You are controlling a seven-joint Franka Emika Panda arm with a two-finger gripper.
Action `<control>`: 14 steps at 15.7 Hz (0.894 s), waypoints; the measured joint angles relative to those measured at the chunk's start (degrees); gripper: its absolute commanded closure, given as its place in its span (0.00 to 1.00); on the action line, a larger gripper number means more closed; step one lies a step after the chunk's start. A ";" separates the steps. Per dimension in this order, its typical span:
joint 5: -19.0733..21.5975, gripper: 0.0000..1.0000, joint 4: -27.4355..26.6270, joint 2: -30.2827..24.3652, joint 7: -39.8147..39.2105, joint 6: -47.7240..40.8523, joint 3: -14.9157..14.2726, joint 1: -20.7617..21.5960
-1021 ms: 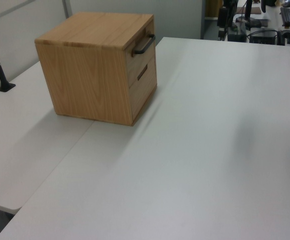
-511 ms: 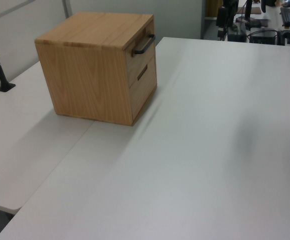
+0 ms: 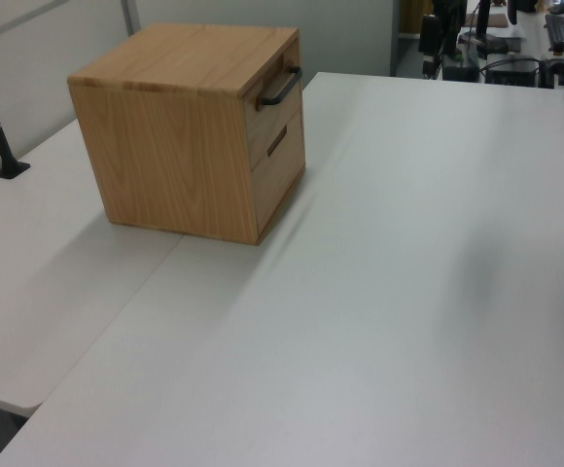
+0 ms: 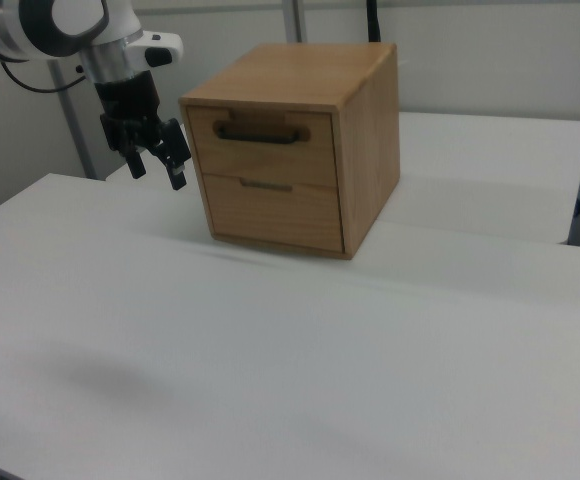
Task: Open the drawer by sliding it
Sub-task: 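Move the gripper down toward the black handle of the upper drawer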
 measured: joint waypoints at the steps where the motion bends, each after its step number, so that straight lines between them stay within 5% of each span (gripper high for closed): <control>1: 0.01 0.00 0.00 0.03 1.63 0.00 0.09 0.05; 4: 1.61 0.01 -0.01 0.45 10.79 1.05 0.12 0.74; 11: 5.80 0.02 0.32 5.16 46.37 18.39 0.16 1.38; 14: 9.05 0.18 0.78 7.45 52.21 25.95 -0.22 1.05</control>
